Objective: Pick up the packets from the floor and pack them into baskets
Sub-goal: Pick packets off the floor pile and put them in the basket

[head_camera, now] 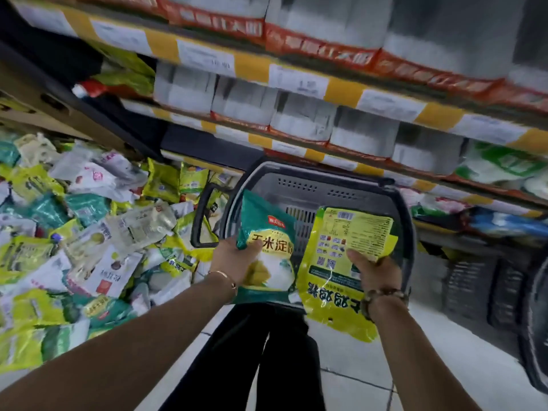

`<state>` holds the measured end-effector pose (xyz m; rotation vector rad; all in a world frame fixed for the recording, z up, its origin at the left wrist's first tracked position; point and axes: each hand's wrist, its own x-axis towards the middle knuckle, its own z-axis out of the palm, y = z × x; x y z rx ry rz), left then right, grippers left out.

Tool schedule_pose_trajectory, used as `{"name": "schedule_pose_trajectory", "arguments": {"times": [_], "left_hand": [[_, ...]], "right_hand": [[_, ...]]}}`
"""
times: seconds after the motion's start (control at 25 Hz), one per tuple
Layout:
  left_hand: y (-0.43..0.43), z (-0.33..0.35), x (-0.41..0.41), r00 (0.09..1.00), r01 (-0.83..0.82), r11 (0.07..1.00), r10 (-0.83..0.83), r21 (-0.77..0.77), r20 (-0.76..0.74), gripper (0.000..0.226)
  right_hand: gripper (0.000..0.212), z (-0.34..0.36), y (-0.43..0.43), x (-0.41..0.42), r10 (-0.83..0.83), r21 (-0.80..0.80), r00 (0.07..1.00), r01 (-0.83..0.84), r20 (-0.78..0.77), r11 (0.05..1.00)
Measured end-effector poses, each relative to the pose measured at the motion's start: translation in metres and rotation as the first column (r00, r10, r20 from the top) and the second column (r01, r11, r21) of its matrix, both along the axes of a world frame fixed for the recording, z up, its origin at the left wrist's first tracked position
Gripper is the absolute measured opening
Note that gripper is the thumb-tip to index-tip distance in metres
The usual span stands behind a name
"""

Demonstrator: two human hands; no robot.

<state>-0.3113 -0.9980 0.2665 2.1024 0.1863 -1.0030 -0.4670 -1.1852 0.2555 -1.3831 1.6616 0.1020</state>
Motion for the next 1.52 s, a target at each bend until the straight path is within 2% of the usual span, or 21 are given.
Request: {"name": "schedule_pose_trajectory", "arguments": {"times": [0.12,0.32,0.44,0.52,0.6,0.72,0.8,0.96,1.0,1.08,1.16,1.2,1.24,1.28,1.32,1.4,1.44,1.48,1.52], "left_hand": [[-0.018,-0.087,0.01,0.995,-0.071,0.996,0.074,0.048,-0.065,0.045],[-0.045,-0.208,0.018,0.999,0.032,0.98,-0.032,0.199,-0.004,0.023],[-0.054,-0.283,0.023,0.995,0.064,0.969,-0.08,0.24,0.056,0.026],[-0.058,-0.327,0.027,0.993,0.057,0.963,-0.082,0.263,0.084,0.028],[-0.064,-0.358,0.032,0.997,-0.012,0.969,-0.008,0.246,0.081,0.027],[-0.072,-0.402,0.038,0.987,-0.16,0.969,0.161,0.187,0.011,0.028],[-0.076,-0.425,0.042,0.989,-0.145,0.973,0.149,0.181,-0.007,0.029],[-0.076,-0.46,0.051,0.997,-0.075,0.973,0.07,0.218,0.032,0.03],[-0.074,-0.463,0.054,0.999,-0.032,0.967,0.027,0.254,0.02,0.032],[-0.074,-0.462,0.054,0.997,0.082,0.941,-0.072,0.327,-0.041,0.037],[-0.075,-0.45,0.046,0.986,0.123,0.916,-0.158,0.382,0.06,0.036],[-0.073,-0.442,0.037,0.968,0.114,0.918,-0.189,0.379,0.165,0.041],[-0.071,-0.433,0.024,0.934,0.118,0.924,-0.227,0.363,0.275,0.052],[-0.069,-0.428,0.013,0.882,0.181,0.913,-0.315,0.366,0.35,0.066],[-0.069,-0.424,0.004,0.799,0.315,0.856,-0.472,0.409,0.374,0.076],[-0.073,-0.429,-0.002,0.509,0.6,0.597,-0.798,0.532,0.321,0.085],[-0.077,-0.435,0.003,0.399,0.671,0.473,-0.879,0.57,0.26,0.089],[-0.079,-0.443,0.01,0.354,0.695,0.398,-0.914,0.598,0.197,0.095],[-0.083,-0.451,0.018,0.349,0.705,0.352,-0.928,0.615,0.13,0.102]], "right_hand": [[0.043,-0.087,-0.024,0.025,0.009,0.014,1.0,-0.009,-0.013,1.0],[0.044,-0.227,-0.049,0.029,0.107,0.074,0.991,-0.101,-0.083,0.992],[0.034,-0.303,-0.056,0.026,0.126,0.127,0.984,-0.11,-0.125,0.986],[0.036,-0.344,-0.06,0.026,0.138,0.156,0.986,-0.123,-0.096,0.98],[0.06,-0.377,-0.063,0.029,0.093,0.203,0.995,-0.085,-0.028,0.976],[0.092,-0.417,-0.063,0.037,0.162,0.199,0.987,-0.155,-0.021,0.968],[0.108,-0.441,-0.063,0.041,0.174,0.196,0.985,-0.171,-0.001,0.966],[0.103,-0.479,-0.06,0.039,0.076,0.251,0.995,-0.091,0.07,0.964],[0.094,-0.481,-0.057,0.04,0.051,0.264,0.995,-0.073,0.088,0.962],[0.072,-0.48,-0.051,0.043,0.021,0.174,0.998,-0.032,0.064,0.984],[0.072,-0.475,-0.048,0.042,-0.019,-0.005,1.0,0.019,-0.016,1.0],[0.079,-0.466,-0.045,0.042,0.013,-0.107,0.998,-0.02,-0.065,0.994],[0.084,-0.455,-0.04,0.041,0.133,-0.187,0.98,-0.16,-0.146,0.969],[0.088,-0.448,-0.034,0.039,0.326,-0.214,0.916,-0.375,-0.234,0.902],[0.092,-0.442,-0.029,0.039,0.528,-0.172,0.799,-0.586,-0.288,0.792],[0.096,-0.438,-0.024,0.045,0.785,-0.017,0.535,-0.83,-0.313,0.558],[0.098,-0.441,-0.024,0.048,0.833,0.025,0.451,-0.875,-0.32,0.483],[0.1,-0.446,-0.025,0.051,0.854,0.046,0.408,-0.894,-0.323,0.445],[0.101,-0.451,-0.027,0.053,0.861,0.053,0.389,-0.902,-0.329,0.428]]}}
